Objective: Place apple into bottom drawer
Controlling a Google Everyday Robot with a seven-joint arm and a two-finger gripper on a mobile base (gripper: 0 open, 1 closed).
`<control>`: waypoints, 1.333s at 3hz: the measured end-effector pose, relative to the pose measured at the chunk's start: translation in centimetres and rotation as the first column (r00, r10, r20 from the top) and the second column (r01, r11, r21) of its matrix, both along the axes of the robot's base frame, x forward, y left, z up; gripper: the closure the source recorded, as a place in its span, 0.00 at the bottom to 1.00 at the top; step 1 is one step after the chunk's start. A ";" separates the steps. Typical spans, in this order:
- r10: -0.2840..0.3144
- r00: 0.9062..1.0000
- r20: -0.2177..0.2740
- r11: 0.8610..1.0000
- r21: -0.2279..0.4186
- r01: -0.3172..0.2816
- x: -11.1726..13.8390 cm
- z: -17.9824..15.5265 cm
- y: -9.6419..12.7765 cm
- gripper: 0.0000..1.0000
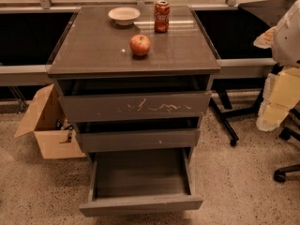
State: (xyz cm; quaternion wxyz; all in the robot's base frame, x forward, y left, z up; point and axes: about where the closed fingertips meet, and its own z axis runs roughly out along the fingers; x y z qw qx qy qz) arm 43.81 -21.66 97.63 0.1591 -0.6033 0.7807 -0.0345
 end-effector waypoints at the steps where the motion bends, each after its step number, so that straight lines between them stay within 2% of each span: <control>1: 0.002 1.000 0.010 1.000 0.010 -0.002 0.4 0.1 0.0 0.00; 2: 0.025 0.998 0.061 0.995 0.091 -0.031 4.2 0.6 -0.1 0.00; 3: 0.046 0.995 0.090 0.985 0.164 -0.060 7.7 0.4 -0.1 0.00; 4: 0.026 0.990 0.138 0.948 0.311 -0.068 12.5 -0.5 2.2 0.00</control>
Offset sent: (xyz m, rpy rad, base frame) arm 0.0576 -0.0041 0.0056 0.1274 -0.0673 0.0331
